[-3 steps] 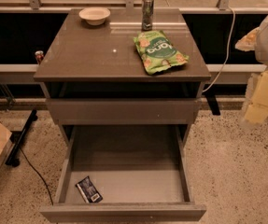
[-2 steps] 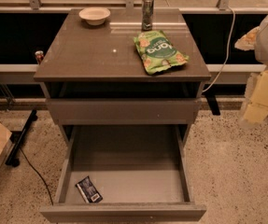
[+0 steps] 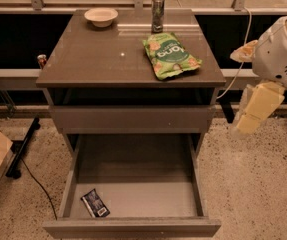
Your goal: Pick rxbar blueberry from middle drawer and place on counter
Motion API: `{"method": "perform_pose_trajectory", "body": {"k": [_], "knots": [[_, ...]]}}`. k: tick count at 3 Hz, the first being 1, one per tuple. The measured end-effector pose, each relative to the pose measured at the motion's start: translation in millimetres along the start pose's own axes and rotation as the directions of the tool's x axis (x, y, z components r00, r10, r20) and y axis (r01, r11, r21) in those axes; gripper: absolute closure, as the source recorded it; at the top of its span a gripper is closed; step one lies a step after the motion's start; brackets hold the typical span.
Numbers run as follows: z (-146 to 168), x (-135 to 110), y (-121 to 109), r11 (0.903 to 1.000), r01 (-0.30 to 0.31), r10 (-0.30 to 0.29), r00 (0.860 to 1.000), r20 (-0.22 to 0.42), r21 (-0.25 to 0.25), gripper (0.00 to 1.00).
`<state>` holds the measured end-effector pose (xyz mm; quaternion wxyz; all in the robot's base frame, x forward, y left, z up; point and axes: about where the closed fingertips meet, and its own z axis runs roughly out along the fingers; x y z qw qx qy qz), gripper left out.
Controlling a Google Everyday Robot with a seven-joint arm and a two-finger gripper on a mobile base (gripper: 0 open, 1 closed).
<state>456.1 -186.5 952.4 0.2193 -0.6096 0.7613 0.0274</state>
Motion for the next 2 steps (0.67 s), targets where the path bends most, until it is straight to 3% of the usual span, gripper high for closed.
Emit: {"method": "perform_pose_trajectory", "body": {"k": [1, 2], "knots": [[30.2, -16.7, -2.9, 0.9996, -0.009, 0.013, 0.990, 0.138, -0.028, 0.00], [30.2, -16.7, -2.9, 0.9996, -0.009, 0.013, 0.990, 0.138, -0.028, 0.00]]}}
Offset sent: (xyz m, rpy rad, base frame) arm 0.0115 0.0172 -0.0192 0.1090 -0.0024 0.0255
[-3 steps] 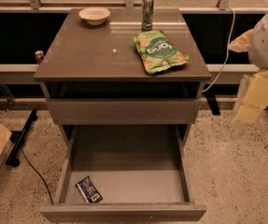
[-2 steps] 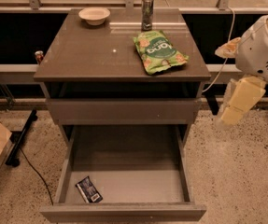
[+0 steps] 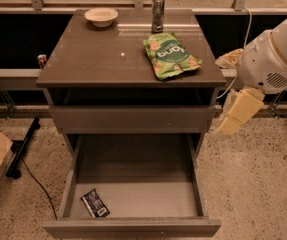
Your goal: Pick rxbar blueberry from middle drawer and place on counter
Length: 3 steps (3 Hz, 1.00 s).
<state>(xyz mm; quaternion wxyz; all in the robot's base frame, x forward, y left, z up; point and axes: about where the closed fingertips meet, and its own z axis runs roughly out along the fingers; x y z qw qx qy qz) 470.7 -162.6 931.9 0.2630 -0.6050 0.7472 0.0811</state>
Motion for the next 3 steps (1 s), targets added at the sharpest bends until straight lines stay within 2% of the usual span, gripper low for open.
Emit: {"method": "perform_pose_trajectory", "body": {"k": [1, 2, 3], "knots": [[27, -7, 5, 0.9999, -0.007, 0.008, 0.999, 0.045, -0.012, 0.00], [74, -19, 15, 0.9985, 0.007, 0.001, 0.989, 0.149, -0.054, 0.00], [139, -32, 30, 0.9941, 0.014, 0.020, 0.952, 0.305, -0.108, 0.00]]}}
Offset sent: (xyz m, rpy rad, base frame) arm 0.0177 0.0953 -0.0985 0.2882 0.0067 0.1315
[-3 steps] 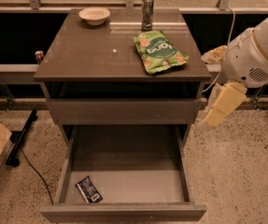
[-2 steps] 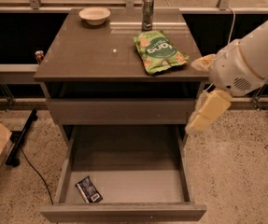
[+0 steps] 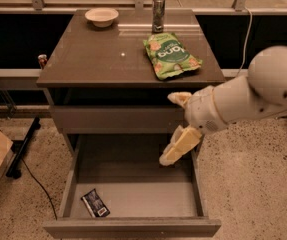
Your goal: Pick rxbar blueberry from middle drawer and place on counter
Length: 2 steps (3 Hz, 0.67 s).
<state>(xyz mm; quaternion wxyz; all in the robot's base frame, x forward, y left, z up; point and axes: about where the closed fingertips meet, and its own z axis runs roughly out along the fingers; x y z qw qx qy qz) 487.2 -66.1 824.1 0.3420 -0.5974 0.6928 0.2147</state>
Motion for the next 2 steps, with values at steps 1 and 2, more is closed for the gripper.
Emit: {"method": "perform_pose_trajectory", "body": {"k": [1, 2], "knots": [[43.2, 11.7, 0.2, 0.9994, -0.034, 0.034, 0.995, 0.094, 0.000, 0.00], [49.7, 9.6, 0.1, 0.9996, -0.028, 0.028, 0.995, 0.094, -0.005, 0.00]]}}
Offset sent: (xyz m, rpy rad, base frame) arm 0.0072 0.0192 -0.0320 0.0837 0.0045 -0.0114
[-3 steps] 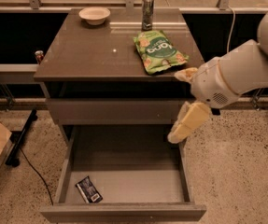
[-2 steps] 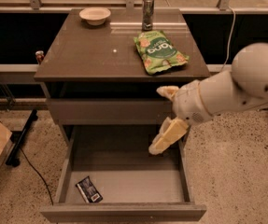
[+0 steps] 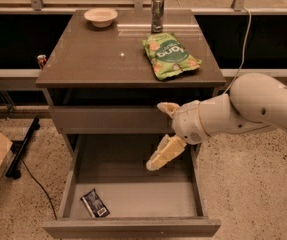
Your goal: Pick rxbar blueberry from middle drawer and place on counter
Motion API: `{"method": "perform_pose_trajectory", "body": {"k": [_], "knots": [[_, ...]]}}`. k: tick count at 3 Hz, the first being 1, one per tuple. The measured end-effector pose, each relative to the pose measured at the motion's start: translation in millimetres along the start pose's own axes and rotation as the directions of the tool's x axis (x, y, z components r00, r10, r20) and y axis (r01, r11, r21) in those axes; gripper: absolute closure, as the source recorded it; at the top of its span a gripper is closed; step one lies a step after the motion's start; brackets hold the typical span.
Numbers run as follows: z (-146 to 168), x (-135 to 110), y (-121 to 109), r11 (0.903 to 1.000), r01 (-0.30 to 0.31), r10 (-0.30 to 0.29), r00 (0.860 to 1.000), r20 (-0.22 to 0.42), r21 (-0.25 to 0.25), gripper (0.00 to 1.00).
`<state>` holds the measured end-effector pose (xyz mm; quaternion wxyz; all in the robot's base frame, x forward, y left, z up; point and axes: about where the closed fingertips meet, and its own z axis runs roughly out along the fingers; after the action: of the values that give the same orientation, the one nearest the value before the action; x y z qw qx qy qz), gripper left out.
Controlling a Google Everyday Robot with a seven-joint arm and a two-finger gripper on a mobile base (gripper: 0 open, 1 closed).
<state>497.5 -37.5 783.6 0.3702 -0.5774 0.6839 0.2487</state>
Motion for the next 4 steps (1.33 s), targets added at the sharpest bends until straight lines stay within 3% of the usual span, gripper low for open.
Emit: {"method": "perform_pose_trajectory", "body": {"k": [1, 2, 3, 4], "knots": [[14, 0, 3, 0.9997, 0.006, -0.006, 1.000, 0.002, -0.023, 0.00], [55, 3, 10, 0.9981, 0.004, 0.002, 0.996, 0.089, -0.062, 0.00], [122, 14, 23, 0.9910, 0.003, 0.025, 0.979, 0.200, -0.134, 0.00], [159, 22, 30, 0.9845, 0.003, 0.041, 0.968, 0.248, -0.175, 0.00]]}}
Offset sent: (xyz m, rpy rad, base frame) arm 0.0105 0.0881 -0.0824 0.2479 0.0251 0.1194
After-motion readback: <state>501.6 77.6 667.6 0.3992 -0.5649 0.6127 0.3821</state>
